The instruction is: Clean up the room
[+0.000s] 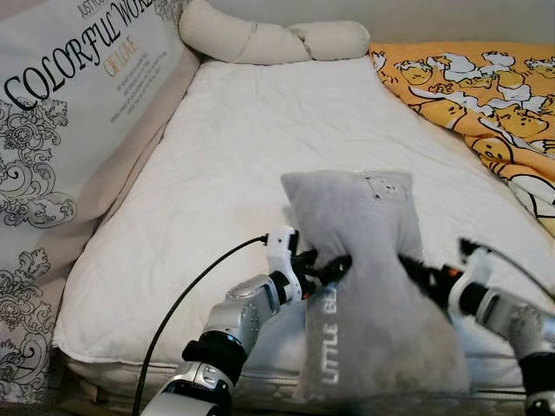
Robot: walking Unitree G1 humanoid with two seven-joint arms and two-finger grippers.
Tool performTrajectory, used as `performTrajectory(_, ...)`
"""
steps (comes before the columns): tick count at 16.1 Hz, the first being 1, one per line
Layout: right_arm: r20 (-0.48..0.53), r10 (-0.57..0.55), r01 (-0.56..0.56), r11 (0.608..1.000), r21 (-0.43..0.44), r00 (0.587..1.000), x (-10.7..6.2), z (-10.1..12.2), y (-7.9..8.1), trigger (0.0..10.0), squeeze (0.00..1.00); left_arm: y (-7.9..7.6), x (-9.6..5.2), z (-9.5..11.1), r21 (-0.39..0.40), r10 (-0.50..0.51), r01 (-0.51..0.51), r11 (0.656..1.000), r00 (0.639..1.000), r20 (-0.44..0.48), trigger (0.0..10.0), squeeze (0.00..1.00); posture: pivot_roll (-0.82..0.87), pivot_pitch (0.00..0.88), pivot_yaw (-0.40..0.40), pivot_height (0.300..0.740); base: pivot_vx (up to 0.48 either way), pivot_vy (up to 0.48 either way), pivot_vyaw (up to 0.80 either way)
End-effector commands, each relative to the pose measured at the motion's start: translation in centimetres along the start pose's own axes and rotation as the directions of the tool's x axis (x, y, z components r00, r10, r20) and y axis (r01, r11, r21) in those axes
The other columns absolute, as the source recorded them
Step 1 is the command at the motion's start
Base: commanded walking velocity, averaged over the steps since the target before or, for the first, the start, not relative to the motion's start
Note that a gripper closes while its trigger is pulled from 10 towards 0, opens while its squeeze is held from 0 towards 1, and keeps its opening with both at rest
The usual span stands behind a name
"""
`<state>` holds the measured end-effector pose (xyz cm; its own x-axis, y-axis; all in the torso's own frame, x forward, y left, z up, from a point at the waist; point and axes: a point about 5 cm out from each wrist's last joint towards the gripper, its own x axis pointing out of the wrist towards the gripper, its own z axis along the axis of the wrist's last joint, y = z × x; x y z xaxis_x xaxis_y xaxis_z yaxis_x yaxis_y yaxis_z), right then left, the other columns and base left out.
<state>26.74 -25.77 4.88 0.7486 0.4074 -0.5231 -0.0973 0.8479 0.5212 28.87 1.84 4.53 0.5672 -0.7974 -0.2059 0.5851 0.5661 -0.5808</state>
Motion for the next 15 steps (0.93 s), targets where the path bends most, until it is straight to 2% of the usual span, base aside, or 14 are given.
performTrajectory(1, -0.101, 0.022, -0.021, 1.000, 0.004, 0.995, 0.9, -2.3, 0.6, 10.0, 0.00, -1.0, 0.7, -0.7, 0.046, -0.048, 0.051, 0.998, 0.997, -0.065, 10.0, 0.00, -0.12, 0.000, 0.059, 0.740, 0.000, 0.000, 0.00)
performTrajectory(2, -0.106, 0.049, -0.048, 0.999, 0.016, 0.993, 1.1, -2.8, 0.8, 3.8, 0.00, -1.0, 0.8, -0.8, 0.071, -0.043, 0.049, 0.996, 0.996, -0.081, 7.6, 0.00, -0.12, 0.000, 0.057, 0.740, 0.000, 0.000, 0.00)
performTrajectory(3, -0.105, 0.071, -0.069, 0.997, 0.031, 0.992, 1.2, -3.0, 1.1, 0.3, 0.00, -0.9, 0.9, -0.8, 0.081, -0.028, 0.035, 0.996, 0.996, -0.087, 4.5, 0.00, -0.11, 0.000, 0.055, 0.740, 0.000, 0.000, 0.00)
performTrajectory(4, -0.096, 0.091, -0.088, 0.995, 0.041, 0.991, 1.5, -3.0, 1.6, 0.0, 0.00, -0.8, 1.0, -0.7, 0.083, -0.008, 0.016, 0.996, 0.996, -0.092, 2.0, 0.00, -0.10, 0.000, 0.054, 0.740, 0.000, 0.000, 0.00)
performTrajectory(5, -0.088, 0.089, -0.087, 0.996, 0.035, 0.992, 1.7, -2.9, 1.9, 0.0, 0.00, -0.7, 1.0, -0.5, 0.086, 0.011, -0.003, 0.996, 0.996, -0.093, 0.0, 0.00, -0.09, 0.000, 0.053, 0.740, 0.000, 0.000, 0.00)
performTrajectory(7, -0.084, 0.108, -0.106, 0.994, 0.029, 0.991, 1.9, -2.8, 2.4, 0.0, 0.00, -0.5, 0.9, -0.2, 0.096, 0.014, -0.005, 0.995, 0.995, -0.097, 0.0, 0.00, -0.08, 0.000, 0.053, 0.740, 0.000, 0.000, 0.00)
performTrajectory(9, -0.083, 0.124, -0.123, 0.992, 0.019, 0.989, 2.1, -2.7, 2.9, 0.0, 0.00, -0.2, 0.8, 0.2, 0.142, 0.019, -0.005, 0.990, 0.995, -0.099, 0.0, 0.00, -0.07, 0.000, 0.052, 0.740, 0.000, 0.000, 0.00)
performTrajectory(11, -0.085, 0.129, -0.129, 0.992, 0.008, 0.988, 2.5, -2.9, 3.3, 0.0, 0.00, 0.1, 0.7, 0.8, 0.113, 0.037, -0.029, 0.993, 0.997, -0.068, 0.0, 0.00, -0.05, 0.000, 0.044, 0.740, 0.000, 0.000, 0.00)
performTrajectory(13, -0.086, 0.126, -0.126, 0.992, 0.000, 0.988, 2.7, -2.9, 3.5, 0.0, 0.00, 0.3, 0.6, 1.0, 0.118, 0.056, -0.048, 0.992, 0.996, -0.063, 0.0, 0.00, -0.04, 0.000, 0.040, 0.740, 0.000, 0.000, 0.00)
performTrajectory(15, -0.068, 0.117, -0.118, 0.993, -0.012, 0.991, 3.1, -3.0, 3.9, 0.0, 0.00, 0.7, 0.4, 1.2, 0.161, 0.094, -0.081, 0.984, 0.993, -0.070, 0.0, 0.00, -0.02, 0.000, 0.030, 0.740, 0.000, 0.000, 0.00)
